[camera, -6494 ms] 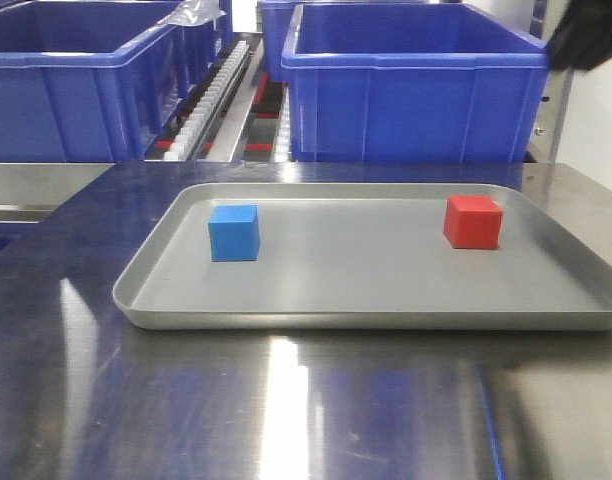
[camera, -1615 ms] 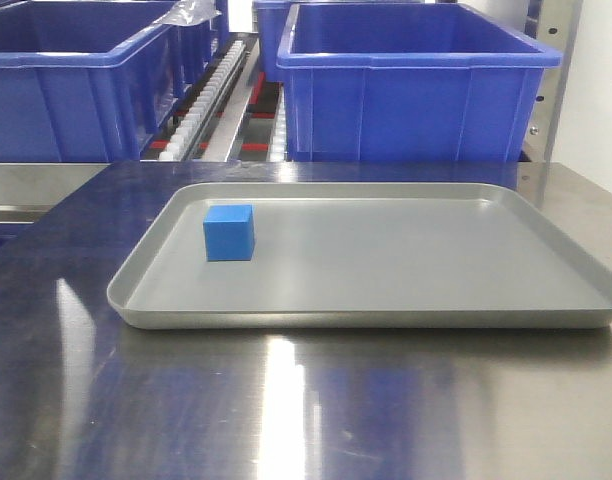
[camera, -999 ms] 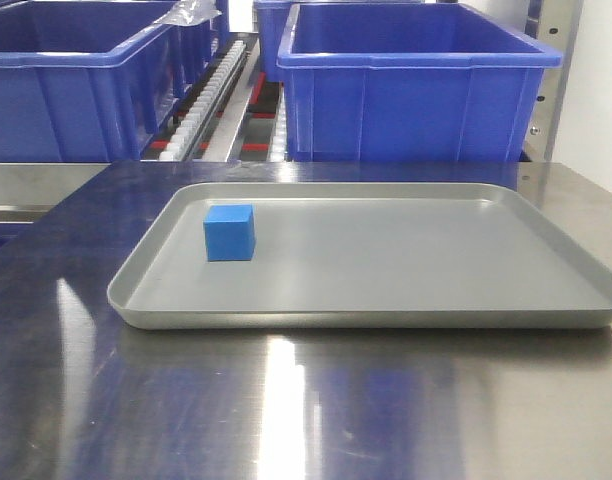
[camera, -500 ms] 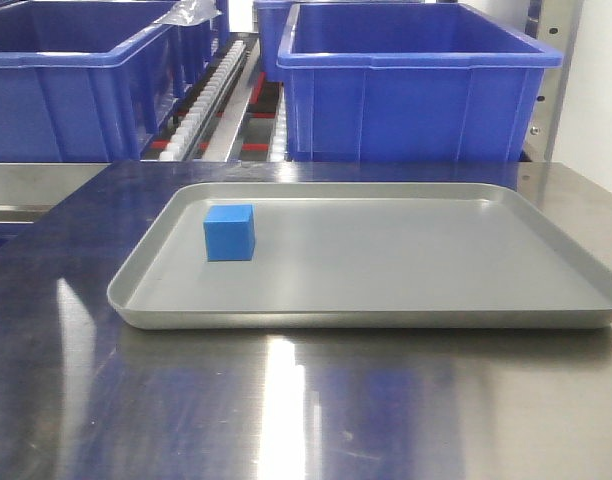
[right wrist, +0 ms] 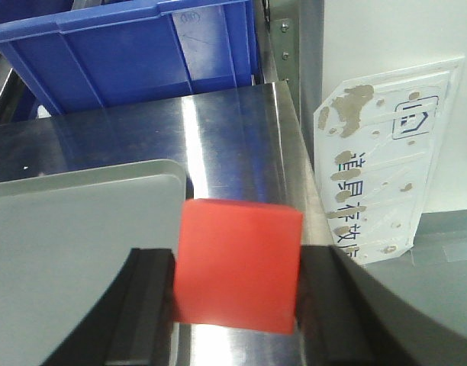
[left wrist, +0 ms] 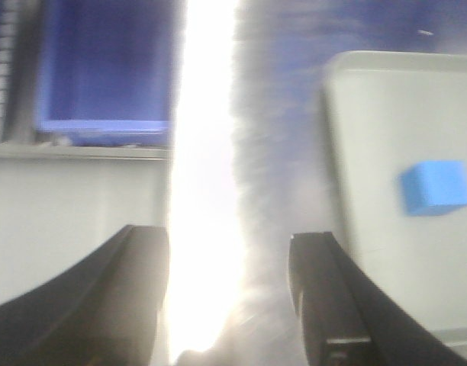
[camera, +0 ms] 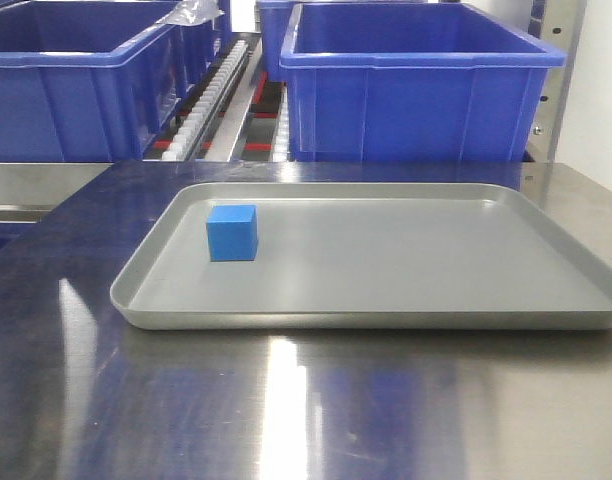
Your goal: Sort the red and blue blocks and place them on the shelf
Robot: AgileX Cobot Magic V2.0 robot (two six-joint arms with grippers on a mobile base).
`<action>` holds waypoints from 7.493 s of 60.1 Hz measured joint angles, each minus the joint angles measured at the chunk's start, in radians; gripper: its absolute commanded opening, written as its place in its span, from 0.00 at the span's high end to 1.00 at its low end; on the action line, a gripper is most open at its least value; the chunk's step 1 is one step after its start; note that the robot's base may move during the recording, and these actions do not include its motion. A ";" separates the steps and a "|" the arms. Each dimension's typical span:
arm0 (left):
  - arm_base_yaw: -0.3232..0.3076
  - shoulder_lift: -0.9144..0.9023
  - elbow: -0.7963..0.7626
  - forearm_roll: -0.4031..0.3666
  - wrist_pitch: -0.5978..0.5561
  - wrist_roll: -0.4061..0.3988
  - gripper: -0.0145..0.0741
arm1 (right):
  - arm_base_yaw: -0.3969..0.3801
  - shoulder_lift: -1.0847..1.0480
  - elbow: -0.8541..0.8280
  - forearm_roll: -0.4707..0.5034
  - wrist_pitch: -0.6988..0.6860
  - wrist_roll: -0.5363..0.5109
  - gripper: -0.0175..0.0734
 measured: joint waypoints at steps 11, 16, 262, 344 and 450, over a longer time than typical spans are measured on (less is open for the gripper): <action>-0.120 0.213 -0.166 -0.008 0.000 -0.004 0.35 | 0.000 0.000 0.000 0.000 0.000 0.000 0.74; -0.146 0.301 -0.231 -0.008 0.000 -0.007 0.35 | 0.000 0.000 0.000 0.000 0.000 0.000 0.74; 0.087 -0.308 0.180 0.135 -0.183 -0.167 0.69 | -0.002 0.000 0.000 0.000 0.000 0.000 0.74; 0.199 -0.472 0.316 0.166 -0.206 -0.167 0.69 | -0.002 0.000 0.000 0.000 0.000 0.000 0.74; 0.200 -0.472 0.316 0.166 -0.206 -0.170 0.69 | -0.002 0.000 0.000 0.000 0.000 0.000 0.74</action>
